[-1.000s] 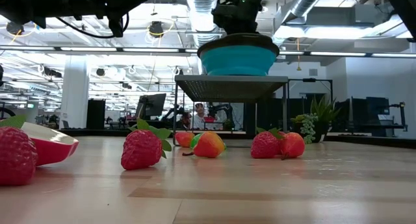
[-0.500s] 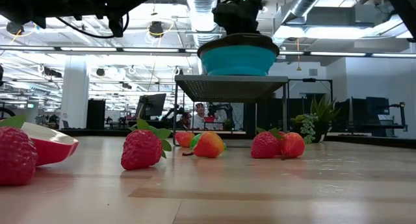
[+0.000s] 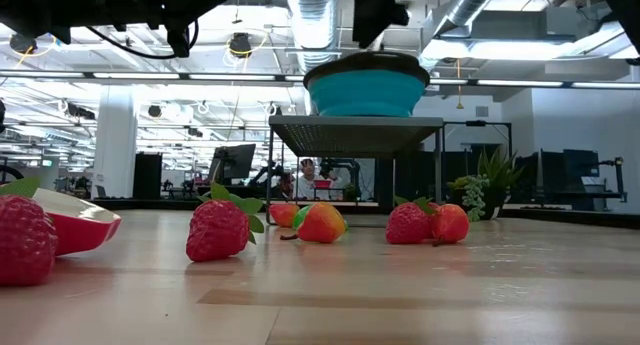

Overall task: Pick & Place Fruit
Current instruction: Put the peach into the strainer bowl

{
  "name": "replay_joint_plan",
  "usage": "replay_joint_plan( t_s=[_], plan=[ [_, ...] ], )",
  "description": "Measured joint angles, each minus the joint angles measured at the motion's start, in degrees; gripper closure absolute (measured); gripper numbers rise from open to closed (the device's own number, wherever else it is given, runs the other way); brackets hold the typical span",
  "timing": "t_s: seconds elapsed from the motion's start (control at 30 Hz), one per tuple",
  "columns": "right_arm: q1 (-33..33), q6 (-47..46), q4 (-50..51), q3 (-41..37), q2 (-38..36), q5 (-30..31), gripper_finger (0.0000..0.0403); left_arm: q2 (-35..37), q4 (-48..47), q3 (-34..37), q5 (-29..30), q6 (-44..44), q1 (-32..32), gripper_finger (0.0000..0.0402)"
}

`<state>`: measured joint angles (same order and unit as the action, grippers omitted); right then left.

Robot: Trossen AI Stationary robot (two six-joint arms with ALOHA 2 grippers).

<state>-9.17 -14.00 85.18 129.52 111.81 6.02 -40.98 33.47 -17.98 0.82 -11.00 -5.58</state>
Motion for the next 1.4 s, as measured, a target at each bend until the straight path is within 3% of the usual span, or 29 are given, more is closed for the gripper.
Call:
replay_joint_plan(
  t_s=[0.13,0.37,0.8,1.4],
  plan=[
    [2.19,-2.71,5.29,2.37,0.00,-0.11,0.0333,0.01,0.00,0.00,0.00,0.00,0.00,0.0400],
    [7.70,-5.34,4.88,2.46,-3.78,0.03,0.0398,-0.01,0.00,0.02,0.00,0.00,0.00,0.0400],
    [18.45,-19.38,4.35,-1.43,-4.83,8.91,0.0399,-0.01,-0.01,0.02,0.00,0.02,0.00,0.0400],
    [29.12,-41.52,2.39,-12.23,-4.76,9.11,0.0402,-0.01,-0.02,0.02,0.00,0.01,0.00,0.0400]
  ],
)
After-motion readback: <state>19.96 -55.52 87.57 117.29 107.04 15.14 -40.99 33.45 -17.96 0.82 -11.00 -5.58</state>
